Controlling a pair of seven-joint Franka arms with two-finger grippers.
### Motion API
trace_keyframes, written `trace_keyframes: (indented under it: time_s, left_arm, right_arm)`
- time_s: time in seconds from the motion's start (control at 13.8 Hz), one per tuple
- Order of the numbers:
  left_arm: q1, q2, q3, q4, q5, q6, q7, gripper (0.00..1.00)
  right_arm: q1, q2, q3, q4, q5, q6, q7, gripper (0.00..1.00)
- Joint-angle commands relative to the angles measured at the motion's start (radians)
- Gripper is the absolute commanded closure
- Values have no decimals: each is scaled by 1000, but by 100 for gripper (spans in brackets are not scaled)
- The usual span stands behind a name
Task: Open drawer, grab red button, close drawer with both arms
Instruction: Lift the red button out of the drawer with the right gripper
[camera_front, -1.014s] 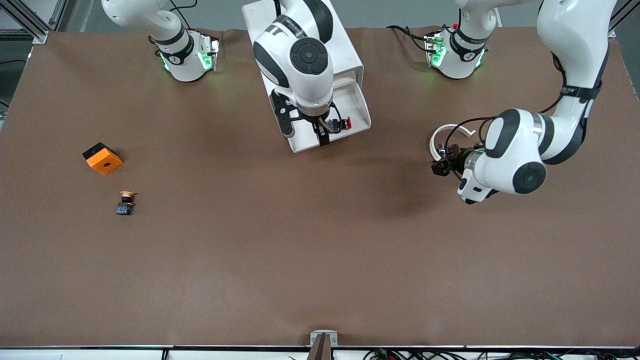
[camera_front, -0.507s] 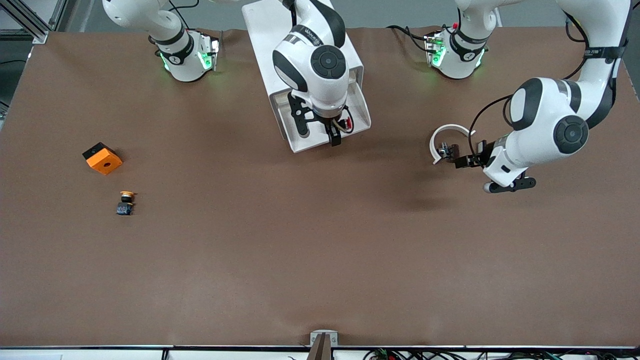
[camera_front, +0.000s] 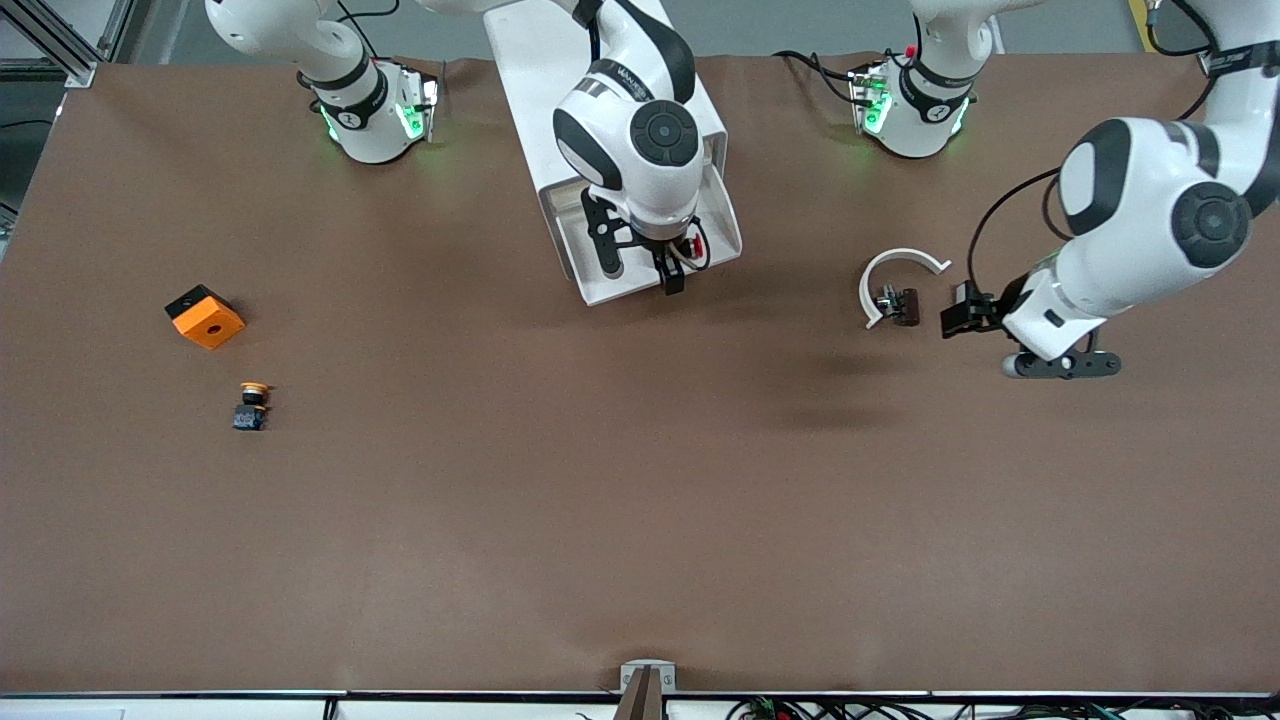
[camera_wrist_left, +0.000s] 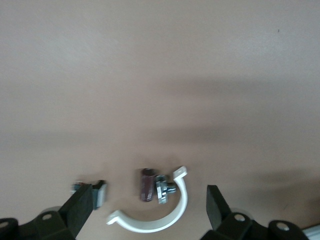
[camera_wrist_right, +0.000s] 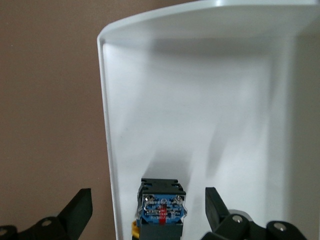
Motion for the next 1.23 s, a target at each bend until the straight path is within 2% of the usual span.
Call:
trace_keyframes:
  time_s: [0.0, 0.22, 0.29, 0.43, 0.51, 0.58, 0.72, 0.87, 1.01, 1.16]
  left_arm:
    - [26, -30, -4, 63, 26, -78, 53, 0]
    - [26, -79, -8, 60, 26, -91, 53, 0]
    - [26, -95, -10, 61, 26, -99, 53, 0]
    - [26, -107, -12, 83, 26, -125, 55, 0]
    - [23, -107, -12, 101, 26, -150, 55, 0]
    - [20, -104, -12, 128, 26, -167, 55, 0]
    - [8, -101, -10, 138, 26, -176, 55, 0]
    - [-50, -92, 24, 143, 25, -176, 52, 0]
    - [-131, -87, 109, 153, 25, -176, 53, 0]
    - [-220, -84, 198, 152, 25, -176, 53, 0]
  right_arm:
    - [14, 20, -10, 28, -7, -3, 12, 22]
    - [17, 20, -10, 28, -1, 33, 16, 35]
    - [28, 20, -10, 26, -4, 42, 12, 49]
    - [34, 19, -10, 28, -7, 43, 6, 84]
    - [34, 19, -10, 28, -9, 41, 6, 88]
    - [33, 17, -10, 31, -10, 41, 1, 100]
    - [31, 17, -10, 64, -6, 40, -48, 100]
    - [23, 8, -10, 84, -3, 32, -63, 100]
    - [16, 2, -15, 112, -10, 26, -77, 100]
    - [-25, -26, -16, 137, -4, -37, -213, 100]
